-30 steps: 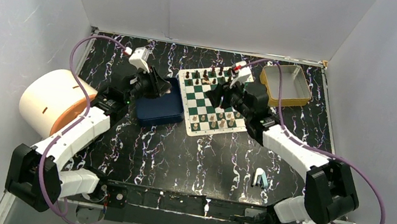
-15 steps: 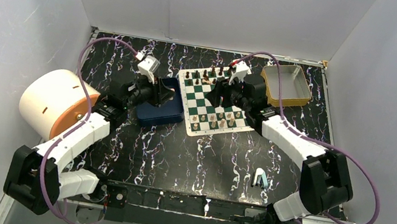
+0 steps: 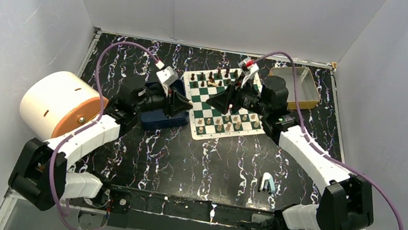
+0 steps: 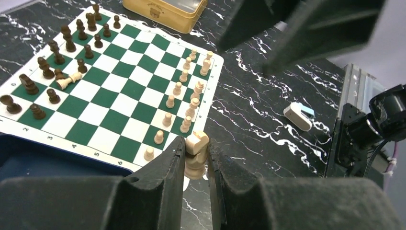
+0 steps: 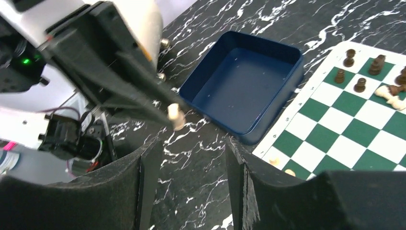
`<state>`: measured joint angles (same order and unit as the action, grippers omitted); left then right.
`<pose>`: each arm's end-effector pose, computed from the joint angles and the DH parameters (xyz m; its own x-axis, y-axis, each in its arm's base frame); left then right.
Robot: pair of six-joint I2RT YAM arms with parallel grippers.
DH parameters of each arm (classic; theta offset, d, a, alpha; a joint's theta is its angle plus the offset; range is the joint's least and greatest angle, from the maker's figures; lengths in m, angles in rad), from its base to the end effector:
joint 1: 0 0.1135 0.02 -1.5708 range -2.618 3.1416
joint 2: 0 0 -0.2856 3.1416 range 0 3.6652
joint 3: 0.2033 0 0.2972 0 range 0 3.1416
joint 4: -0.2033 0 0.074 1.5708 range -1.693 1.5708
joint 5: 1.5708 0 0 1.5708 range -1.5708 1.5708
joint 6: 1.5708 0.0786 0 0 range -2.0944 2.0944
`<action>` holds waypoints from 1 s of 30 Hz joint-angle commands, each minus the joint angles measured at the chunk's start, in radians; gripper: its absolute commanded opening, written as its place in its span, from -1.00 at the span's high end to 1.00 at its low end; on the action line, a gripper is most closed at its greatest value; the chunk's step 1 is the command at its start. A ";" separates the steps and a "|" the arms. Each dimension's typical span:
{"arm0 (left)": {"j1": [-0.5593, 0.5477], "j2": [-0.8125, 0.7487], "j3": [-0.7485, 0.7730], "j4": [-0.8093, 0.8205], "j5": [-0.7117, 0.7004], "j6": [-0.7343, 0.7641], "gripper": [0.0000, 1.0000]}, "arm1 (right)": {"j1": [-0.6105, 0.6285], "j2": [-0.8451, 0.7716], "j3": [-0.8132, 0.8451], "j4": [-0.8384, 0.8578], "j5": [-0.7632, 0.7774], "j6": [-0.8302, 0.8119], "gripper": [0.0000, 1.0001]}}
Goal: Set up the chess pieces on the board
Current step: Place the chess piece at the center of the board.
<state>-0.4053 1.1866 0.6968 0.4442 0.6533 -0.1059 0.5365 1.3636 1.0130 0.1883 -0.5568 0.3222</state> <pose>0.2884 -0.1757 0.2881 -0.1337 -0.0340 -0.9904 0.8618 0.4895 -0.1331 0.3175 0.2371 0.3266 -0.4111 0.0683 -0.9090 -0.7928 0.4654 0.3935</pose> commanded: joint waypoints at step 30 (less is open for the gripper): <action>-0.202 0.073 -0.010 0.164 -0.069 0.272 1.00 | 0.019 -0.112 0.089 -0.385 0.063 0.059 0.00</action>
<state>-0.5648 1.2377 0.6941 0.5922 0.6651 0.1253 0.5468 1.3033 1.1202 -0.1314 -0.5747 0.3721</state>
